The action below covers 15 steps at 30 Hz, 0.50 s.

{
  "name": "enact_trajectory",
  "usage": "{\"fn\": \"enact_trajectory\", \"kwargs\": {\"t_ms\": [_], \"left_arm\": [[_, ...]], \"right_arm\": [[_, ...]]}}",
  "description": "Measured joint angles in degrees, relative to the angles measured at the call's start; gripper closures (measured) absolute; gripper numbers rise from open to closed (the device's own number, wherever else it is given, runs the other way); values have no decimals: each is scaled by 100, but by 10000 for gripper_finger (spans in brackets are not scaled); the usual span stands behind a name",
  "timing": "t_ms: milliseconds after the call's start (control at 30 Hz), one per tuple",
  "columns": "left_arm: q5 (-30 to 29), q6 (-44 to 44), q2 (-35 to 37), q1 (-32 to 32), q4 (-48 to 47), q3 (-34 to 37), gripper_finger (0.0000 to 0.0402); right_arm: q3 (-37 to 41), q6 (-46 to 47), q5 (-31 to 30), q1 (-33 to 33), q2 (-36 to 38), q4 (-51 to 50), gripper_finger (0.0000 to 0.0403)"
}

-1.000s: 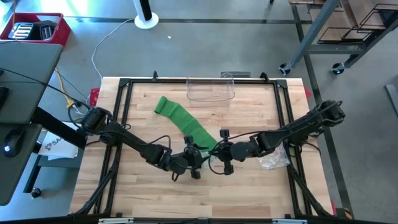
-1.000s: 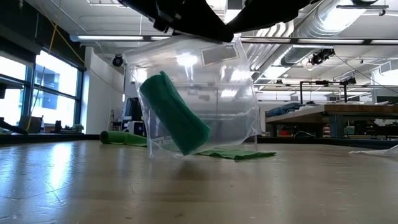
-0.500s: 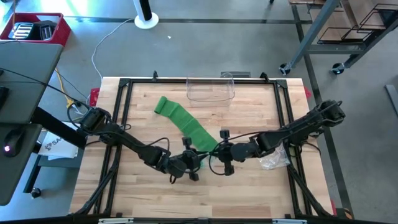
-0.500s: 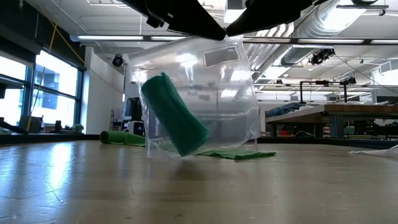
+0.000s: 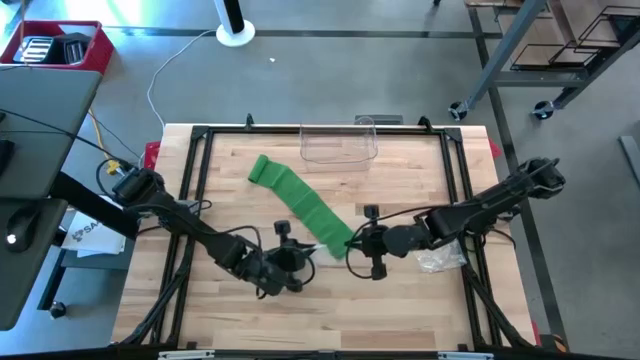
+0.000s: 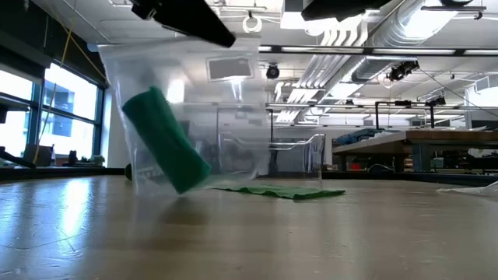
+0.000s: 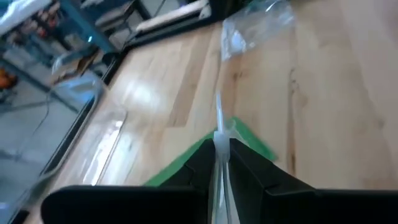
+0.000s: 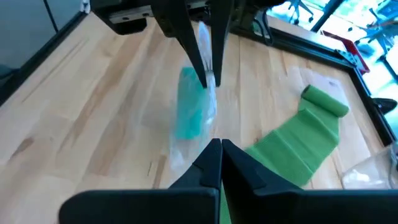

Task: Roll bandage
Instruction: Close the left zip bag

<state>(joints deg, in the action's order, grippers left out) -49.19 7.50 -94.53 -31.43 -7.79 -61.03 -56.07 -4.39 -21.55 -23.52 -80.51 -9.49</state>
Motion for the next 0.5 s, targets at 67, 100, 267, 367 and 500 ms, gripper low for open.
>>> {"fn": "enact_trajectory", "kwargs": {"t_ms": [67,100,267,367,500], "left_arm": [[-6,202,-6,-26,-178,2,372],[7,229,-14,-32,-178,2,374],[16,237,-12,-29,-102,2,376],[11,26,-12,-14,158,2,374],[18,-72,-12,-14,283,2,375]], "right_arm": [[0,103,-10,-12,43,-66,402],[0,141,3,-15,47,-36,402],[0,90,208,13,-128,379,398],[0,-138,430,66,-357,857,373],[0,-489,373,142,-677,1384,315]]}}
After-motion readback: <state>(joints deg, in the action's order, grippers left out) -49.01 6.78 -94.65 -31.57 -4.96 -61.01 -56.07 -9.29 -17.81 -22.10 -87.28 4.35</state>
